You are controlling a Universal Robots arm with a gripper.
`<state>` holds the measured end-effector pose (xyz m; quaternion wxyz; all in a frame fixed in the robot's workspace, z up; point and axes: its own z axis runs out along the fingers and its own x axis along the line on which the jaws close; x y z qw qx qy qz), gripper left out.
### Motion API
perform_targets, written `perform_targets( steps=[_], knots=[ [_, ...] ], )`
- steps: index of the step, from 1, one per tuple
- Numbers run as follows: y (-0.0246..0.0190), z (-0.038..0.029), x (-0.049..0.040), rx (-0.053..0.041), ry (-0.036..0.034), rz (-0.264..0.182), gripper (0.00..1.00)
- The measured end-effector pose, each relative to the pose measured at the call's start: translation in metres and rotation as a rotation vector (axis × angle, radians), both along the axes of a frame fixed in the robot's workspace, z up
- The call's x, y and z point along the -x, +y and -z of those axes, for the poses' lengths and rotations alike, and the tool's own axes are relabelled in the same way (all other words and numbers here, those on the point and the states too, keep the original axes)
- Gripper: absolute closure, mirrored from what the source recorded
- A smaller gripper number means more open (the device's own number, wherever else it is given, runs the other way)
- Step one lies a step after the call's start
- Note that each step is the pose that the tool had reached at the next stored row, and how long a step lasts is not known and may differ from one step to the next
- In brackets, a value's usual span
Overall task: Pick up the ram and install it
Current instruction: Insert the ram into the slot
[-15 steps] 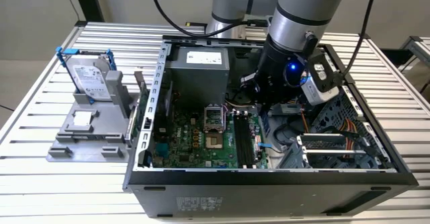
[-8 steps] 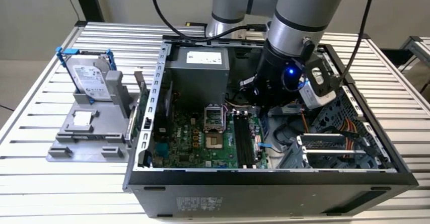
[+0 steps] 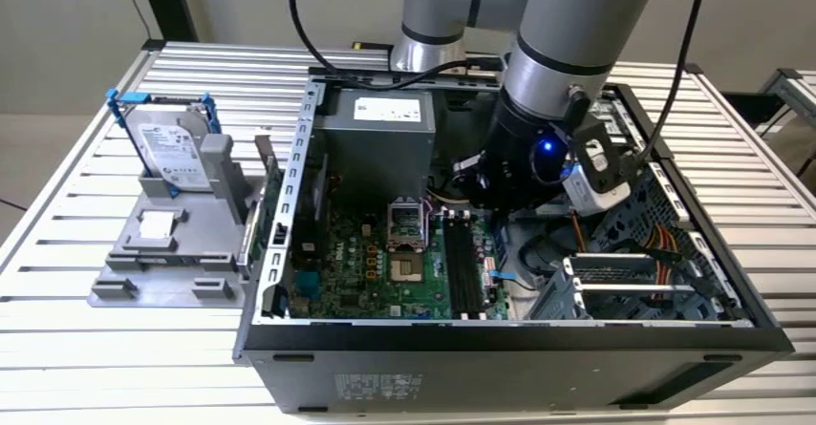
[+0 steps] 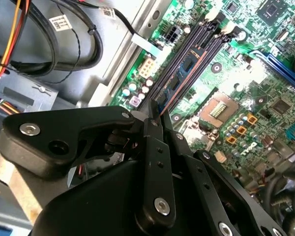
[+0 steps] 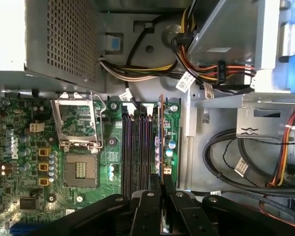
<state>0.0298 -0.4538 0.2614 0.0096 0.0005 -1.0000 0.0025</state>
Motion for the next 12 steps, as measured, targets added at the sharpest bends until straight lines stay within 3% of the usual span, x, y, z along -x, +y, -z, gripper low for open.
perform_targets(
  steps=[12],
  knots=[
    [-0.0045,0.0135,-0.0001,0.0000,0.0055,0.000,1.00]
  ],
)
